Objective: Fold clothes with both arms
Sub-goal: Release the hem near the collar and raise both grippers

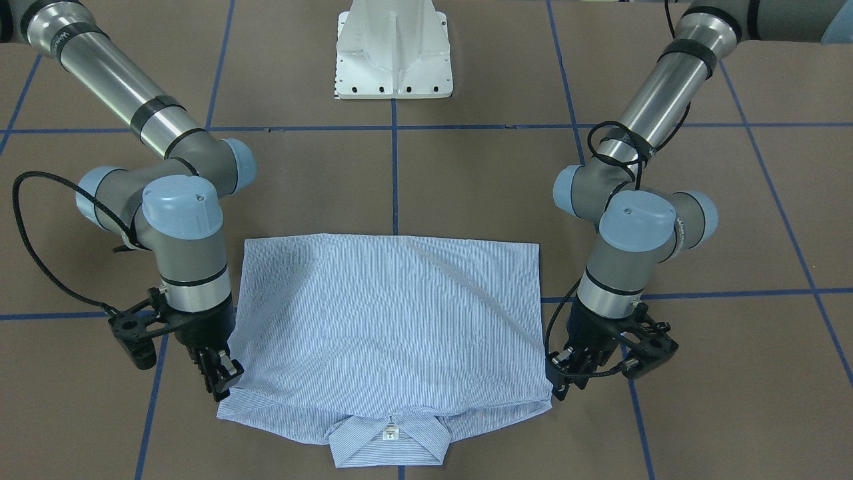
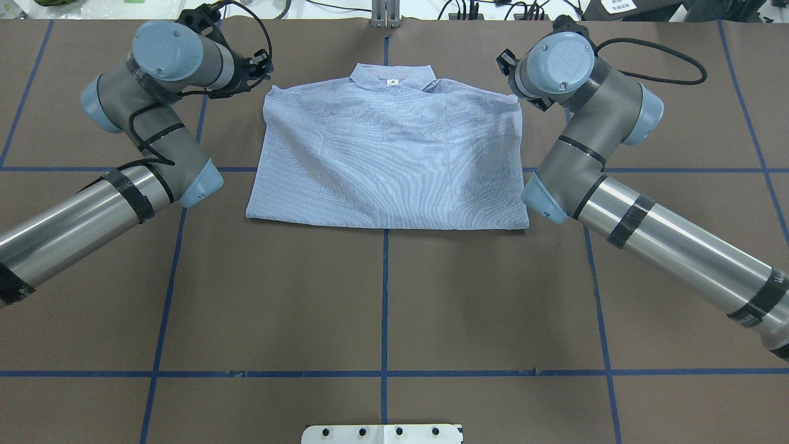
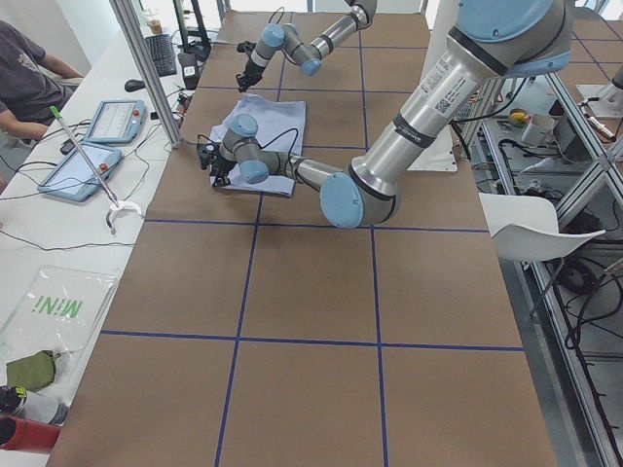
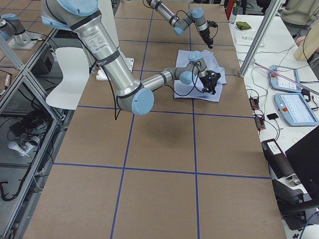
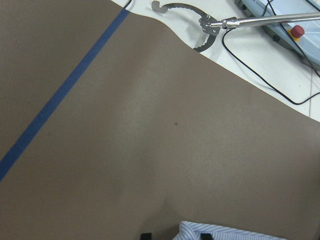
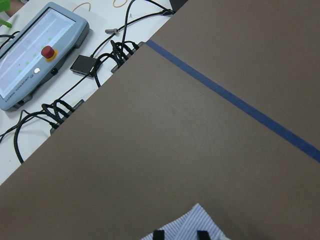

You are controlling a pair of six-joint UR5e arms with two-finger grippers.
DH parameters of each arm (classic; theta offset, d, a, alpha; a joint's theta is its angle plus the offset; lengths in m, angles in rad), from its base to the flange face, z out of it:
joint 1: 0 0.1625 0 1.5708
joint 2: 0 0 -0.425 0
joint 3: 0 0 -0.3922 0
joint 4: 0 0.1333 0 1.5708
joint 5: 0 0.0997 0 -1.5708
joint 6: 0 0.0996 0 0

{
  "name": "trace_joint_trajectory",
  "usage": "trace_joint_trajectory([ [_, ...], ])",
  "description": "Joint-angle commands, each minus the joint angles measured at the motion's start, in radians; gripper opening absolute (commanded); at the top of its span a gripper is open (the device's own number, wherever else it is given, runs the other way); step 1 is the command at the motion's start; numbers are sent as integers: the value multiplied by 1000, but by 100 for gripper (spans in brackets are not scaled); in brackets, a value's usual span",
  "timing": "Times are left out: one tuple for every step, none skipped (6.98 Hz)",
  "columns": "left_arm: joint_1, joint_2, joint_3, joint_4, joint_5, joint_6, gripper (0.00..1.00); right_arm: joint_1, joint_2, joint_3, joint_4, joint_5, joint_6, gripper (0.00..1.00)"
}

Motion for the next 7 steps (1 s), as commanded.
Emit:
trace_joint_trajectory([
  [-9, 12, -21, -4, -3, 13, 99, 36, 21, -14, 4, 39, -19, 100],
  [-10, 63, -97, -3, -12, 13, 99, 38, 21, -4, 7, 65, -16, 100],
  [-13, 113, -166, 2, -65, 15, 99, 35, -14, 91, 0, 105, -14, 100],
  [-16, 169, -241, 0, -77, 38, 99, 6, -146, 263, -7, 154, -13, 100],
  [-23, 197, -287, 2, -77, 74, 99, -42, -275, 411, -8, 156, -7, 100],
  [-23, 222, -308, -6, -77, 81, 99, -98, -367, 497, -19, 154, 12, 100],
  [-23, 223, -315, -6, -75, 81, 99, -157, -458, 569, -16, 145, 59, 100],
])
